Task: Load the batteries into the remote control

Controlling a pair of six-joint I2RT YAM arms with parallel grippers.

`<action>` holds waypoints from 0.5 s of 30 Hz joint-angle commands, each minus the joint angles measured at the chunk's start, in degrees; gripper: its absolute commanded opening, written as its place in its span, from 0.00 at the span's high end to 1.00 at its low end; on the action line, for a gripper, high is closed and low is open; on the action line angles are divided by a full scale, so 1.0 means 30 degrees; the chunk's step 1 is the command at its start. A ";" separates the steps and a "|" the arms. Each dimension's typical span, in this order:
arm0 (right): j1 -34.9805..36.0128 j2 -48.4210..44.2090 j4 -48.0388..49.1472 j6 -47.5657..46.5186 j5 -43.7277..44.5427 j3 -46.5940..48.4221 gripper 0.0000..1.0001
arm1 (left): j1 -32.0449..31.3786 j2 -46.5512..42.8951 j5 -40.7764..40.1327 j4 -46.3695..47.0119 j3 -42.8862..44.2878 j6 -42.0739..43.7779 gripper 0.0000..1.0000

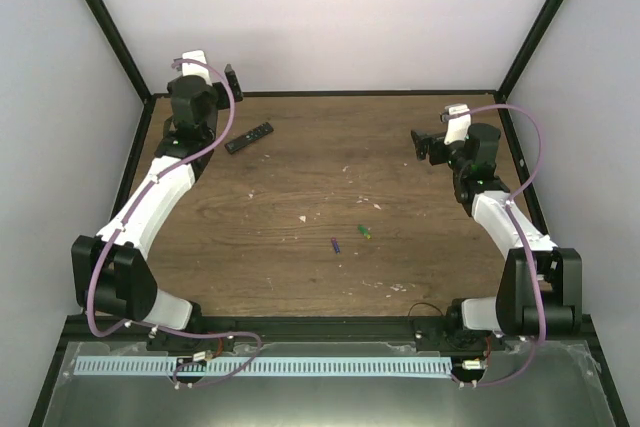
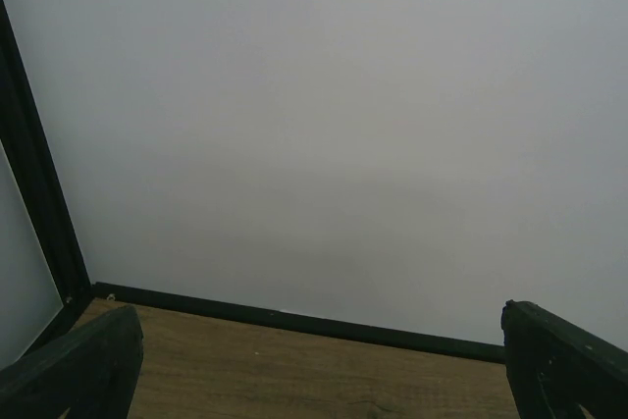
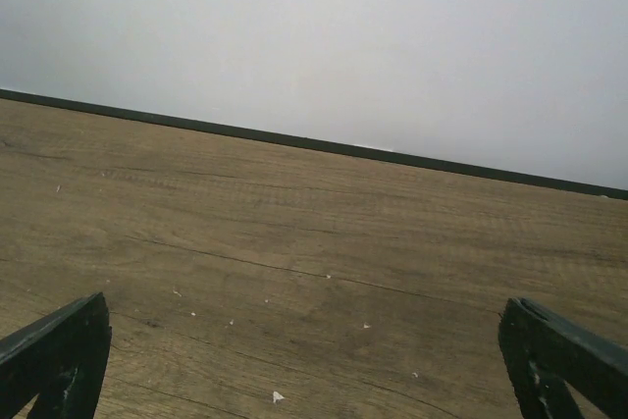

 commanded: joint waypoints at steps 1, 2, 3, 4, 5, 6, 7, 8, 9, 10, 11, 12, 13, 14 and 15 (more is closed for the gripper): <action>0.0073 0.0120 -0.0003 0.0089 0.0305 0.0923 0.00 | -0.0068 0.0229 -0.0413 0.0170 0.0396 -0.0149 0.00; 0.0077 0.0119 -0.0016 0.0081 0.0349 0.0933 0.00 | -0.0063 0.0327 -0.0596 0.0153 0.0485 -0.0224 0.00; 0.0089 0.0144 -0.0032 0.0051 0.0362 0.0960 0.00 | -0.0066 0.0442 -0.0809 0.0088 0.0581 -0.0321 0.00; 0.0083 0.0165 -0.0034 0.0051 0.0389 0.0964 0.00 | -0.0070 0.0584 -0.0953 -0.0004 0.0761 -0.0341 0.00; 0.0078 0.0161 -0.0071 0.0040 0.0392 0.0964 0.00 | -0.0074 0.0752 -0.1026 -0.0122 0.0938 -0.0270 0.00; 0.0078 0.0193 -0.0075 0.0072 0.0393 0.0964 0.00 | -0.0056 0.1095 -0.1053 -0.0232 0.1209 0.0046 0.00; 0.0081 0.0238 -0.0083 0.0057 0.0393 0.0979 0.00 | -0.0025 0.1446 -0.1064 -0.0465 0.1598 0.0386 0.00; 0.0078 0.0287 -0.0132 0.0066 0.0397 0.1013 0.00 | -0.0024 0.1819 -0.1142 -0.0780 0.1961 0.0909 0.00; 0.0076 0.0374 -0.0211 0.0053 0.0430 0.1131 0.00 | 0.0027 0.2236 -0.1375 -0.0878 0.2427 0.1432 0.00; 0.0078 0.0447 -0.0442 0.0037 0.0438 0.1274 0.00 | 0.0011 0.2665 -0.1602 -0.0945 0.2746 0.1911 0.00; 0.0100 0.0529 -0.0616 0.0027 0.0443 0.1431 0.00 | 0.0017 0.3048 -0.1689 -0.1020 0.3068 0.2600 0.00; 0.0080 0.0609 -0.0759 0.0008 0.0469 0.1586 0.00 | 0.0014 0.3481 -0.1506 -0.1069 0.3427 0.3621 0.00; 0.0078 0.0663 -0.0883 -0.0013 0.0494 0.1694 0.00 | 0.0032 0.3960 -0.1157 -0.1387 0.3970 0.4469 0.00; 0.0085 0.0681 -0.0968 -0.0030 0.0537 0.1769 0.00 | 0.0012 0.4474 -0.0828 -0.1935 0.4733 0.5194 0.00; 0.0079 0.0687 -0.0982 -0.0036 0.0565 0.1782 0.00 | 0.0013 0.5102 -0.0618 -0.2747 0.5616 0.5725 0.00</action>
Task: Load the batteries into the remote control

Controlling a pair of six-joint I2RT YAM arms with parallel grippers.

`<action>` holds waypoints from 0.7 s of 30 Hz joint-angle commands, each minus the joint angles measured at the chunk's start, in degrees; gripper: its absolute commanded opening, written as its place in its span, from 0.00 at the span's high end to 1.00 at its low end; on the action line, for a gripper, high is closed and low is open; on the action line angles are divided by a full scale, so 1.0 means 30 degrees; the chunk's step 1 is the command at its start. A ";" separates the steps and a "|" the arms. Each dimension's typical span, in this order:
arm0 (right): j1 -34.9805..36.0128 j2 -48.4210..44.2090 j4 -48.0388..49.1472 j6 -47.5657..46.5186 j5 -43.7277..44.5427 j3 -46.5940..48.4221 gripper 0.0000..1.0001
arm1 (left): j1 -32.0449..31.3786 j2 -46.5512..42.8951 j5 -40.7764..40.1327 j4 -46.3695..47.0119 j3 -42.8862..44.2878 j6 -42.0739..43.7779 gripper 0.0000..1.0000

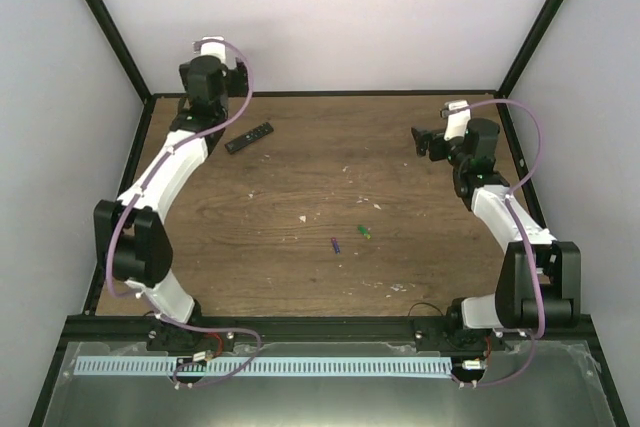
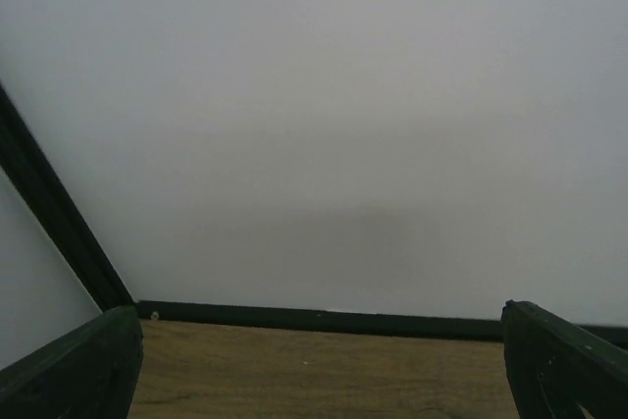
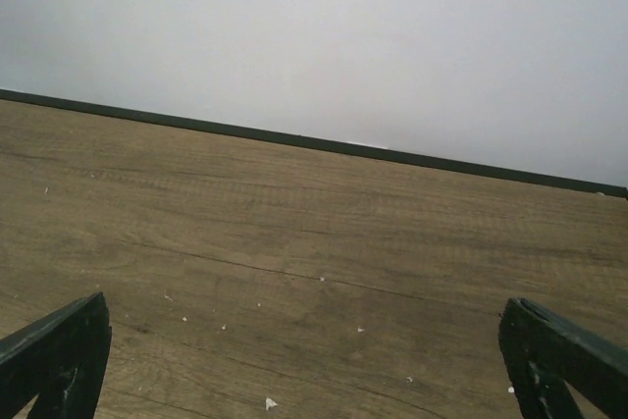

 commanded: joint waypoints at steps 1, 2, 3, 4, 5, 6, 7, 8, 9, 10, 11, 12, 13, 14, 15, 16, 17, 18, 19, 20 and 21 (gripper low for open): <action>0.0085 0.0054 -0.0529 -0.0022 0.0350 0.1059 0.00 | -0.0009 0.2196 0.0596 -0.2835 0.3265 0.3574 0.00; 0.0079 0.0028 -0.0558 0.0000 0.0371 0.1056 0.00 | 0.0021 0.2878 0.0580 -0.3726 0.4311 0.3712 0.00; 0.0078 0.0025 -0.0562 0.0006 0.0407 0.1041 0.00 | 0.0046 0.3531 0.0574 -0.4519 0.5189 0.3803 0.00; 0.0078 0.0039 -0.0584 0.0033 0.0430 0.1047 0.00 | 0.0068 0.4129 0.0739 -0.5233 0.6112 0.3957 0.00; 0.0078 0.0026 -0.0631 0.0054 0.0458 0.1055 0.00 | 0.0114 0.4709 0.1067 -0.5883 0.6908 0.4185 0.00; 0.0078 0.0043 -0.0684 0.0064 0.0487 0.1074 0.00 | 0.0175 0.5213 0.1522 -0.6385 0.7557 0.4404 0.00; 0.0063 0.0034 -0.0738 0.0065 0.0517 0.1098 0.00 | 0.0230 0.5742 0.2069 -0.6913 0.8345 0.4644 0.00; 0.0069 0.0033 -0.0829 0.0066 0.0553 0.1149 0.00 | 0.0311 0.6210 0.2463 -0.7567 0.9033 0.4780 0.00; 0.0077 0.0036 -0.0969 0.0058 0.0598 0.1185 0.00 | 0.0412 0.6697 0.2802 -0.8159 0.9716 0.4790 0.00; 0.0092 -0.0007 -0.1085 0.0065 0.0655 0.1178 0.00 | 0.0582 0.7260 0.3449 -0.9039 1.0585 0.4919 0.00; 0.0083 -0.0045 -0.1177 0.0065 0.0717 0.1181 0.00 | 0.0739 0.7777 0.4196 -0.9889 1.1441 0.5060 0.00; 0.0078 -0.0094 -0.1225 0.0106 0.0758 0.1137 0.00 | 0.0942 0.8344 0.5021 -1.0669 1.2273 0.5126 0.00; 0.0078 -0.0181 -0.1257 0.0136 0.0767 0.1073 0.00 | 0.1158 0.8927 0.5430 -1.1605 1.3175 0.5122 0.00; 0.0078 -0.0221 -0.1286 0.0214 0.0731 0.0996 0.00 | 0.1423 0.9557 0.6239 -1.2637 1.4280 0.5040 0.00; 0.0081 -0.0252 -0.1326 0.0293 0.0690 0.0935 0.00 | 0.1683 1.0243 0.6845 -1.3667 1.5371 0.4892 0.00; 0.0078 -0.0292 -0.1416 0.0361 0.0585 0.0890 0.00 | 0.1975 1.0838 0.7389 -1.4616 1.6269 0.4675 0.00; 0.0078 -0.0308 -0.1533 0.0443 0.0518 0.0841 0.00 | 0.2327 1.1264 0.7948 -1.5156 1.6710 0.4348 0.00; 0.0078 -0.0350 -0.1617 0.0534 0.0458 0.0787 0.00 | 0.2642 1.1548 0.8413 -1.5513 1.6784 0.4043 0.00; 0.0074 -0.0374 -0.1730 0.0600 0.0385 0.0729 0.00 | 0.2879 1.1726 0.8750 -1.5876 1.6718 0.3848 0.00; 0.0088 -0.0399 -0.1774 0.0660 0.0324 0.0619 0.00 | 0.3085 1.1932 0.9000 -1.6255 1.6605 0.3765 0.00; 0.0086 -0.0413 -0.1823 0.0718 0.0280 0.0547 0.00 | 0.3147 1.2100 0.9160 -1.6562 1.6423 0.3798 0.00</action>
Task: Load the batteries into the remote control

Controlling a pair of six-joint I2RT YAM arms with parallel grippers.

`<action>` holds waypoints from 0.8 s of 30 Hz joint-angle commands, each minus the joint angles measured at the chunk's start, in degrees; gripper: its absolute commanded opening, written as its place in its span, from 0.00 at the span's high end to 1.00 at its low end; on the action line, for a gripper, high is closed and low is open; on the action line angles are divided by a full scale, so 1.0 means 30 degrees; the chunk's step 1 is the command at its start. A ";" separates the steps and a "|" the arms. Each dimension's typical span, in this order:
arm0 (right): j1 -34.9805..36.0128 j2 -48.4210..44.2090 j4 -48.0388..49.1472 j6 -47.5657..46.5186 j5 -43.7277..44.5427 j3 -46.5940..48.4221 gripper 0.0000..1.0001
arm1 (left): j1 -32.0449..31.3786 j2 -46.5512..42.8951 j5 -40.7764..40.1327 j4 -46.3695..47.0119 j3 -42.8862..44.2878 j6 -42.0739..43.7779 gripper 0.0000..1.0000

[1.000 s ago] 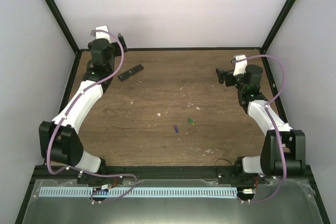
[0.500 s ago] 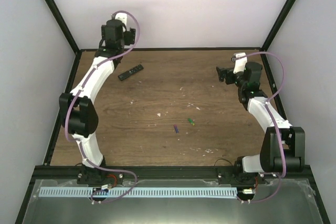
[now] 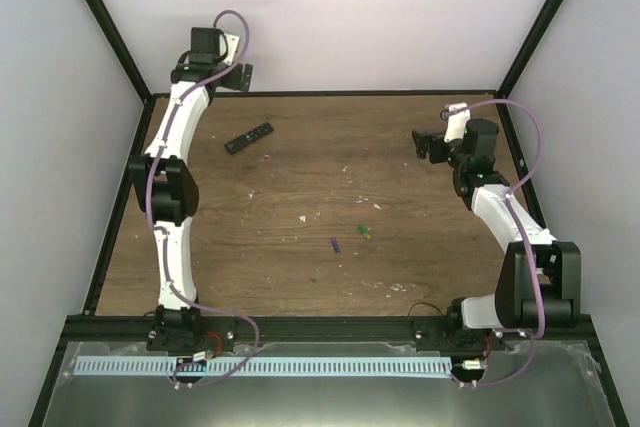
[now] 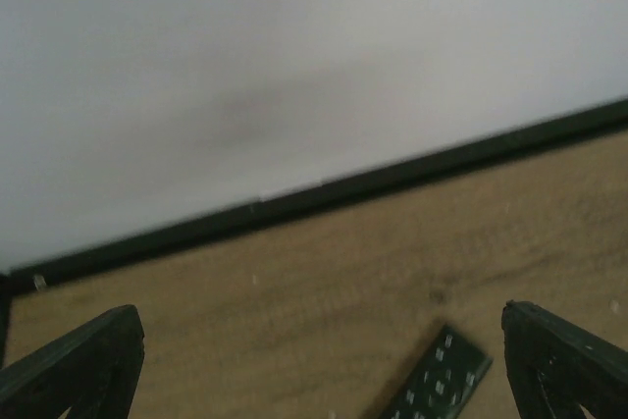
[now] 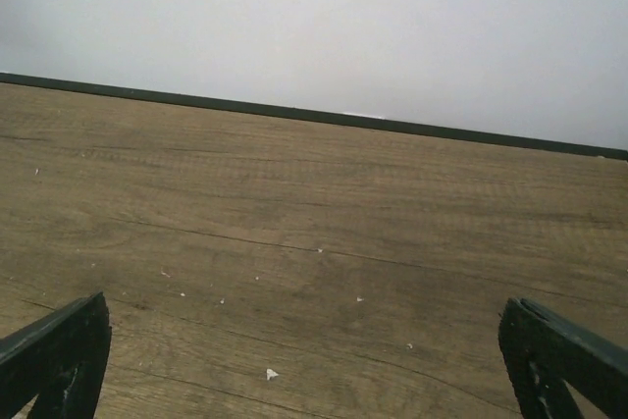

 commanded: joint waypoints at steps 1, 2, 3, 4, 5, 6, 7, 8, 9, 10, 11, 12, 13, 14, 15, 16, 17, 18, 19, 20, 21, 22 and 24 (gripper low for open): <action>0.0079 -0.0451 -0.0631 0.0515 -0.0236 0.0184 0.00 | 0.0812 0.1052 0.2314 -0.3695 0.0028 -0.0434 0.00; 0.0093 -0.0429 -0.0659 0.0527 -0.0274 0.0125 0.00 | 0.0812 0.1267 0.2510 -0.3888 -0.0150 -0.0362 0.00; 0.0080 -0.0375 -0.0747 0.0528 -0.0290 0.0066 0.00 | 0.0813 0.1525 0.2666 -0.4073 -0.0224 -0.0346 0.00; 0.0078 -0.0365 -0.0780 0.0532 -0.0292 0.0034 0.00 | 0.0820 0.1799 0.2733 -0.4199 -0.0259 -0.0366 0.01; 0.0078 -0.0324 -0.0828 0.0529 -0.0292 0.0011 0.00 | 0.0813 0.2067 0.2771 -0.4251 -0.0307 -0.0354 0.01; 0.0085 -0.0285 -0.0859 0.0536 -0.0292 -0.0003 0.00 | 0.0798 0.2302 0.2776 -0.4236 -0.0342 -0.0367 0.01; 0.0079 -0.0229 -0.0896 0.0529 -0.0266 -0.0030 0.00 | 0.0811 0.2562 0.2861 -0.4201 -0.0350 -0.0390 0.01; 0.0074 -0.0196 -0.0926 0.0528 -0.0263 -0.0033 0.00 | 0.0831 0.2778 0.2974 -0.4171 -0.0326 -0.0371 0.01; 0.0088 -0.0149 -0.0923 0.0506 -0.0263 -0.0034 0.00 | 0.0815 0.3014 0.3116 -0.4163 -0.0286 -0.0369 0.01; 0.0083 -0.0099 -0.0974 0.0500 -0.0263 -0.0034 0.00 | 0.0813 0.3255 0.3288 -0.4203 -0.0230 -0.0366 0.00; 0.0078 -0.0074 -0.1068 0.0499 -0.0277 -0.0008 0.00 | 0.0816 0.3476 0.3474 -0.4336 -0.0106 -0.0361 0.01; 0.0100 -0.0012 -0.1131 0.0499 -0.0290 -0.0005 0.00 | 0.0813 0.3723 0.3592 -0.4499 0.0053 -0.0331 0.01; 0.0070 -0.0012 -0.1190 0.0499 -0.0272 -0.0005 0.00 | 0.0824 0.3970 0.3727 -0.4699 0.0193 -0.0316 0.01; 0.0073 0.0025 -0.1260 0.0484 -0.0264 -0.0005 0.00 | 0.0821 0.4192 0.3741 -0.4892 0.0302 -0.0285 0.00; 0.0077 0.0044 -0.1323 0.0475 -0.0237 -0.0008 0.00 | 0.0814 0.4359 0.3761 -0.5107 0.0393 -0.0252 0.00; 0.0078 0.0086 -0.1342 0.0470 -0.0208 -0.0005 0.00 | 0.0813 0.4519 0.3771 -0.5295 0.0434 -0.0237 0.00; 0.0081 0.0125 -0.1396 0.0455 -0.0194 -0.0001 0.00 | 0.0827 0.4656 0.3758 -0.5439 0.0417 -0.0187 0.00; 0.0071 0.0174 -0.1472 0.0442 -0.0203 0.0040 0.00 | 0.0800 0.4753 0.3756 -0.5574 0.0346 -0.0159 0.00; 0.0077 0.0231 -0.1537 0.0393 -0.0204 0.0100 0.00 | 0.0782 0.4870 0.3771 -0.5705 0.0289 -0.0156 0.00; 0.0081 0.0297 -0.1596 0.0361 -0.0204 0.0151 0.00 | 0.0796 0.4945 0.3772 -0.5802 0.0204 -0.0144 0.00; 0.0078 0.0371 -0.1655 0.0284 -0.0204 0.0231 0.00 | 0.0788 0.4969 0.3773 -0.5854 0.0091 -0.0150 0.01; 0.0074 0.0472 -0.1721 0.0227 -0.0189 0.0292 0.00 | 0.0784 0.4994 0.3773 -0.5886 -0.0014 -0.0136 0.01; 0.0077 0.0634 -0.1844 0.0099 -0.0160 0.0464 0.00 | 0.0734 0.5039 0.3541 -0.5810 -0.0278 -0.0121 0.01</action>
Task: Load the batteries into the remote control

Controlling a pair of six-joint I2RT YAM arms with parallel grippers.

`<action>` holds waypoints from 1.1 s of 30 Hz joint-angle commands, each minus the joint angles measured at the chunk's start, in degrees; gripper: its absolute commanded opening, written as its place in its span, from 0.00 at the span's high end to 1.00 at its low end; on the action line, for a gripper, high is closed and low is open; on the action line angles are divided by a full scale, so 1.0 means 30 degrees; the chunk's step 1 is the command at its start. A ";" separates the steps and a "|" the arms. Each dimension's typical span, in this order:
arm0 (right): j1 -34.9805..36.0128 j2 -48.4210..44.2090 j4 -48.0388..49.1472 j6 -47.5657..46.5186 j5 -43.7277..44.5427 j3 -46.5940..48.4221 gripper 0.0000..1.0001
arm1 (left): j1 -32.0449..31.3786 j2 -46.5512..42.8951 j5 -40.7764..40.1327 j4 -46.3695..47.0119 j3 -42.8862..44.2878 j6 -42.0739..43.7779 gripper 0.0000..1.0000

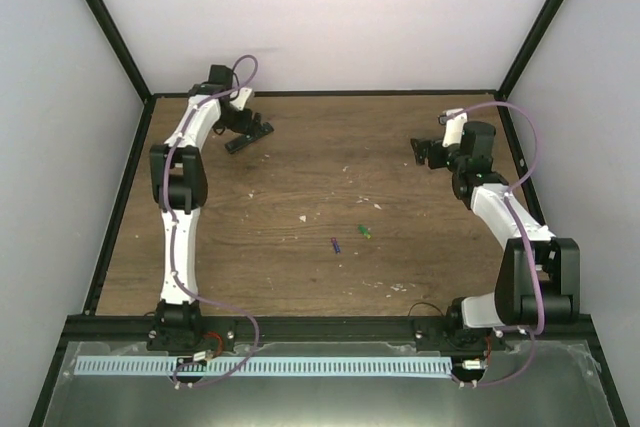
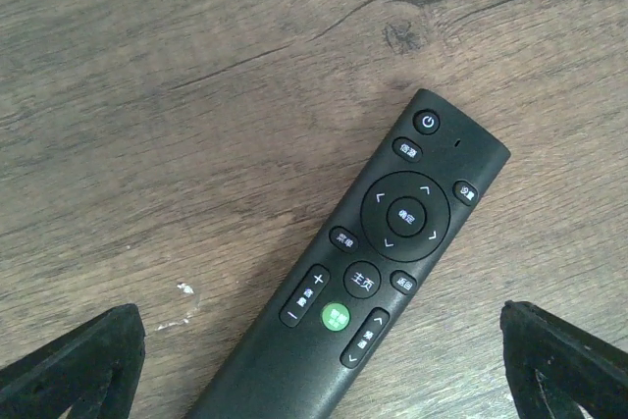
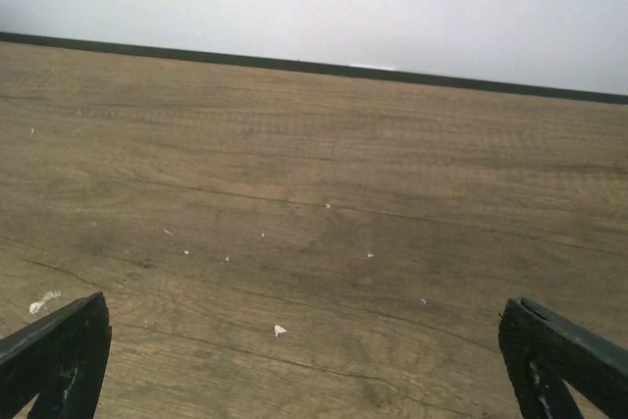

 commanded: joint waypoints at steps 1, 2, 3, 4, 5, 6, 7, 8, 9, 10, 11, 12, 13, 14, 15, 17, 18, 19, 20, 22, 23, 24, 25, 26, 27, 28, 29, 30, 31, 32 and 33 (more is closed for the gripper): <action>0.0092 0.0465 -0.0634 -0.0213 -0.0071 0.0599 0.00 | -0.0101 0.0267 -0.0050 -0.0325 -0.0190 0.0104 0.01; 0.0080 0.0548 -0.0681 -0.0230 -0.0104 0.0691 0.00 | -0.0148 0.0294 -0.0067 -0.0305 -0.0266 0.0190 0.01; 0.0078 0.0587 -0.0669 -0.0254 -0.0131 0.0732 0.00 | -0.0205 0.0297 -0.0094 -0.0302 -0.0327 0.0318 0.01; 0.0070 0.0640 -0.0664 -0.0260 -0.0185 0.0766 0.00 | -0.0281 0.0298 -0.0098 -0.0280 -0.0372 0.0437 0.01; 0.0077 0.0676 -0.0649 -0.0261 -0.0181 0.0796 0.00 | -0.0397 0.0312 -0.0162 -0.0295 -0.0428 0.0591 0.00; 0.0092 0.0710 -0.0643 -0.0276 -0.0209 0.0822 0.00 | -0.0500 0.0347 -0.0275 -0.0301 -0.0479 0.0738 0.00; 0.0080 0.0736 -0.0635 -0.0263 -0.0224 0.0829 0.00 | -0.0589 0.0403 -0.0439 -0.0342 -0.0497 0.0863 0.00; 0.0093 0.0772 -0.0634 -0.0284 -0.0226 0.0830 0.00 | -0.0681 0.0490 -0.0551 -0.0420 -0.0473 0.0974 0.00; 0.0083 0.0773 -0.0634 -0.0286 -0.0219 0.0830 0.00 | -0.0751 0.0582 -0.0631 -0.0467 -0.0445 0.1017 0.00; 0.0078 0.0780 -0.0637 -0.0290 -0.0211 0.0830 0.00 | -0.0804 0.0633 -0.0678 -0.0498 -0.0467 0.1055 0.00; 0.0074 0.0774 -0.0660 -0.0305 -0.0195 0.0815 0.00 | -0.0818 0.0735 -0.0683 -0.0546 -0.0444 0.1045 0.00; 0.0077 0.0755 -0.0663 -0.0333 -0.0175 0.0802 0.00 | -0.0849 0.0784 -0.0684 -0.0563 -0.0446 0.1037 0.00; 0.0078 0.0745 -0.0674 -0.0366 -0.0194 0.0801 0.00 | -0.0867 0.0842 -0.0684 -0.0591 -0.0456 0.1047 0.00; 0.0078 0.0773 -0.0697 -0.0392 -0.0189 0.0793 0.00 | -0.0881 0.0889 -0.0692 -0.0642 -0.0443 0.1059 0.00; 0.0078 0.0773 -0.0693 -0.0406 -0.0178 0.0800 0.00 | -0.0923 0.0932 -0.0725 -0.0692 -0.0463 0.1112 0.00; 0.0071 0.0795 -0.0713 -0.0408 -0.0168 0.0801 0.00 | -0.1005 0.1043 -0.0857 -0.0790 -0.0492 0.1221 0.01; 0.0077 0.0801 -0.0725 -0.0408 -0.0153 0.0786 0.00 | -0.1004 0.1098 -0.0900 -0.0813 -0.0524 0.1220 0.01; 0.0078 0.0802 -0.0737 -0.0423 -0.0166 0.0799 0.00 | -0.1011 0.1130 -0.0924 -0.0842 -0.0528 0.1208 0.01; 0.0078 0.0802 -0.0746 -0.0417 -0.0193 0.0782 0.00 | -0.1027 0.1185 -0.0919 -0.0878 -0.0528 0.1160 0.02; 0.0081 0.0830 -0.0727 -0.0437 -0.0193 0.0768 0.00 | -0.1029 0.1274 -0.0893 -0.0985 -0.0507 0.1177 0.03; 0.0078 0.0831 -0.0737 -0.0437 -0.0178 0.0771 0.00 | -0.1029 0.1332 -0.0890 -0.1043 -0.0504 0.1192 0.04; 0.0085 0.0857 -0.0724 -0.0463 -0.0187 0.0771 0.00 | -0.1014 0.1386 -0.0889 -0.1098 -0.0478 0.1205 0.05; 0.0079 0.0868 -0.0722 -0.0488 -0.0171 0.0793 0.00 | -0.1027 0.1422 -0.0827 -0.1156 -0.0471 0.1189 0.05; 0.0078 0.0887 -0.0740 -0.0495 -0.0172 0.0796 0.00 | -0.1025 0.1456 -0.0794 -0.1225 -0.0463 0.1190 0.07; 0.0083 0.0919 -0.0724 -0.0514 -0.0194 0.0800 0.00 | -0.1029 0.1490 -0.0735 -0.1285 -0.0469 0.1168 0.08; 0.0086 0.0923 -0.0726 -0.0527 -0.0197 0.0815 0.00 | -0.1022 0.1523 -0.0676 -0.1365 -0.0470 0.1162 0.09; 0.0079 0.0942 -0.0730 -0.0525 -0.0197 0.0828 0.00 | -0.1028 0.1560 -0.0617 -0.1405 -0.0470 0.1165 0.11; 0.0078 0.0970 -0.0745 -0.0525 -0.0197 0.0830 0.00 | -0.1029 0.1598 -0.0599 -0.1429 -0.0492 0.1154 0.12; 0.0078 0.0977 -0.0732 -0.0547 -0.0212 0.0830 0.00 | -0.1029 0.1636 -0.0619 -0.1417 -0.0471 0.1142 0.13; 0.0085 0.1007 -0.0727 -0.0553 -0.0210 0.0830 0.00 | -0.1014 0.1659 -0.0639 -0.1401 -0.0470 0.1133 0.14; 0.0086 0.1007 -0.0733 -0.0554 -0.0224 0.0815 0.00 | -0.1020 0.1658 -0.0682 -0.1373 -0.0430 0.1115 0.14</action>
